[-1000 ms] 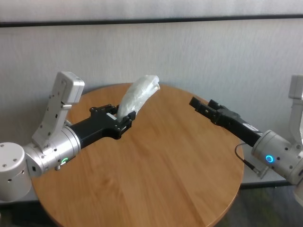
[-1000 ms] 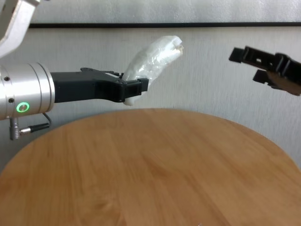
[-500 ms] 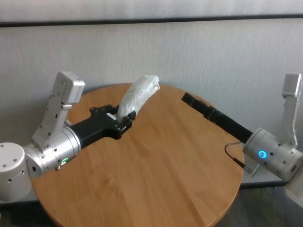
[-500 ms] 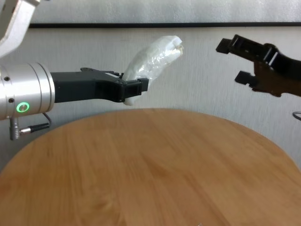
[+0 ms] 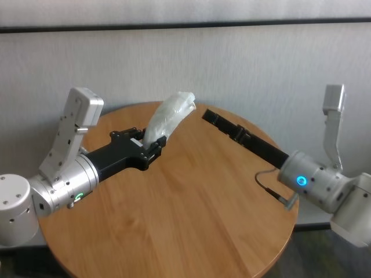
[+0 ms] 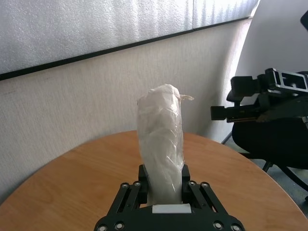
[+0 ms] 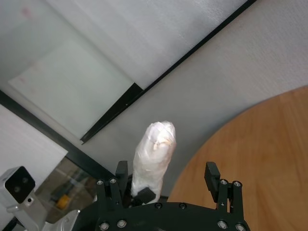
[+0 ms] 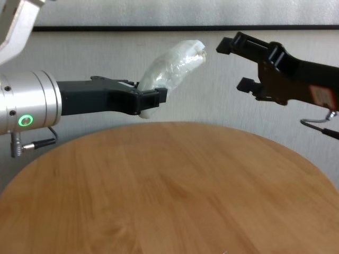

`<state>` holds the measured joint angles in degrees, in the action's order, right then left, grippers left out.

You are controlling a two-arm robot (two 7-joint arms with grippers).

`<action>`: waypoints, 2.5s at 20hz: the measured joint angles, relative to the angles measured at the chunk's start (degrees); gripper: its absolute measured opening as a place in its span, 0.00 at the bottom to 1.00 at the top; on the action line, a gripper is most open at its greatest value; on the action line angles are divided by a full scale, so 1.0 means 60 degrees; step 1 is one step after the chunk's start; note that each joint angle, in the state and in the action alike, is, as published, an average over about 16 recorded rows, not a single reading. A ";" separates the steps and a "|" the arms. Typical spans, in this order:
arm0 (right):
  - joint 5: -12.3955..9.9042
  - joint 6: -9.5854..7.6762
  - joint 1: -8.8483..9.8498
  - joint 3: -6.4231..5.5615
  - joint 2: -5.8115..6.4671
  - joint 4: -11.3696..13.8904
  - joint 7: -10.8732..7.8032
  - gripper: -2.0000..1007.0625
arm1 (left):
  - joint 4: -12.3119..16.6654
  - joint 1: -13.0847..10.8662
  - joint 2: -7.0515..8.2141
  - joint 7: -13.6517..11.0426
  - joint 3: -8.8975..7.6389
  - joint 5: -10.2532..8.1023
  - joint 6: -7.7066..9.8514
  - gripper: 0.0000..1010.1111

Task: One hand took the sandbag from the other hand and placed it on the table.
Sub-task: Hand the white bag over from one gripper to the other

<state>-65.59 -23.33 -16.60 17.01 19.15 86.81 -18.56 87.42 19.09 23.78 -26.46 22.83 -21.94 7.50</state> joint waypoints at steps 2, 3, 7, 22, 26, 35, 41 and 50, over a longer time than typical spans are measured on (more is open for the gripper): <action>-0.0042 -0.0006 -0.0117 0.0100 -0.0067 -0.0086 0.0003 1.00 | 0.0000 0.0000 0.0000 0.0000 0.0000 0.0000 0.0000 0.40; -0.0062 -0.0002 -0.0175 0.0150 -0.0100 -0.0133 0.0002 1.00 | 0.0000 0.0000 0.0000 0.0000 0.0000 0.0000 0.0000 0.40; -0.0121 0.0029 -0.0388 0.0330 -0.0217 -0.0335 -0.0001 1.00 | 0.0000 0.0000 0.0000 0.0000 0.0000 0.0000 0.0000 0.40; -0.0185 0.0381 -0.1059 0.0921 -0.0427 -0.1267 -0.0353 1.00 | 0.0000 0.0000 0.0000 0.0000 0.0000 0.0000 0.0000 0.40; -0.0209 0.0493 -0.1192 0.1060 -0.0445 -0.1451 -0.0488 1.00 | 0.0000 0.0000 0.0000 0.0000 0.0000 0.0000 0.0000 0.40; -0.0323 0.0568 -0.1430 0.1398 -0.0471 -0.1729 -0.0724 1.00 | 0.0000 0.0000 0.0000 0.0000 0.0000 0.0000 0.0000 0.40; -0.0399 0.0583 -0.1619 0.1616 -0.0499 -0.1911 -0.0821 1.00 | 0.0000 0.0000 0.0000 0.0000 0.0000 0.0000 0.0000 0.40; -0.0486 0.0543 -0.1886 0.1913 -0.0507 -0.2161 -0.0883 1.00 | 0.0000 0.0000 0.0000 0.0000 0.0000 0.0000 0.0000 0.40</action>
<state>-68.51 -20.07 -27.92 28.49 16.11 73.85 -23.85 87.42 19.09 23.78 -26.46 22.82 -21.94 7.50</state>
